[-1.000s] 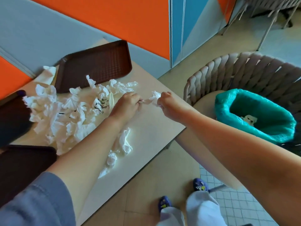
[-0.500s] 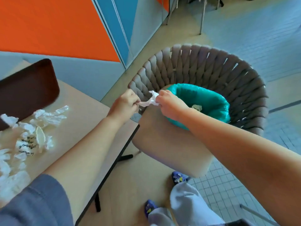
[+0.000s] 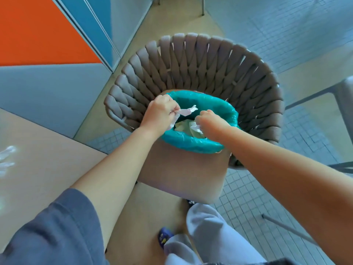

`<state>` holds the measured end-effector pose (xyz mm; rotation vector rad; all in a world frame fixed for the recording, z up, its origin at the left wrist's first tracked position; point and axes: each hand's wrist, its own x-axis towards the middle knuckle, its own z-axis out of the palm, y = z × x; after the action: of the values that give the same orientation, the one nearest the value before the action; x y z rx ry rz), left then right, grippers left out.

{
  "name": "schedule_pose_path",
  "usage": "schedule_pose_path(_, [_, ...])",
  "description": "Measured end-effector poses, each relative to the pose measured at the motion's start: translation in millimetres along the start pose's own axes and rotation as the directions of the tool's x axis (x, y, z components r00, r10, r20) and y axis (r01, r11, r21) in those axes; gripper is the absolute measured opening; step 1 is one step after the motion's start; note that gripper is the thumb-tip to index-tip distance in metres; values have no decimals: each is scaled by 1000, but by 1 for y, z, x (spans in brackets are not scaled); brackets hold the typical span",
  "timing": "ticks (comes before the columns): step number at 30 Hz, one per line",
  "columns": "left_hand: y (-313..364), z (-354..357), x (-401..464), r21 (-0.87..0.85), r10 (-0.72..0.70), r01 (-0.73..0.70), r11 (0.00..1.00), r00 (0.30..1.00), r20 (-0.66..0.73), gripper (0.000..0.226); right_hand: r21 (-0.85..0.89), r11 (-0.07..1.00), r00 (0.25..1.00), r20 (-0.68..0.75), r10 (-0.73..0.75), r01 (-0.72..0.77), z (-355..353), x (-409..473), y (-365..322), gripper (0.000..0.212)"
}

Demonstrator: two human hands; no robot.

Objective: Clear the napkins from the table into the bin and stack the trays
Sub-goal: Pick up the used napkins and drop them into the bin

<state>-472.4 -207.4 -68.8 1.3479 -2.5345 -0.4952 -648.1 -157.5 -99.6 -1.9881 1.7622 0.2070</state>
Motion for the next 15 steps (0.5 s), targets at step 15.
schedule_pose_path(15, [-13,11,-24,-36,-139,140,989,990,37,32,-89,993,995,-51,-82,78,-6,10,-14,21])
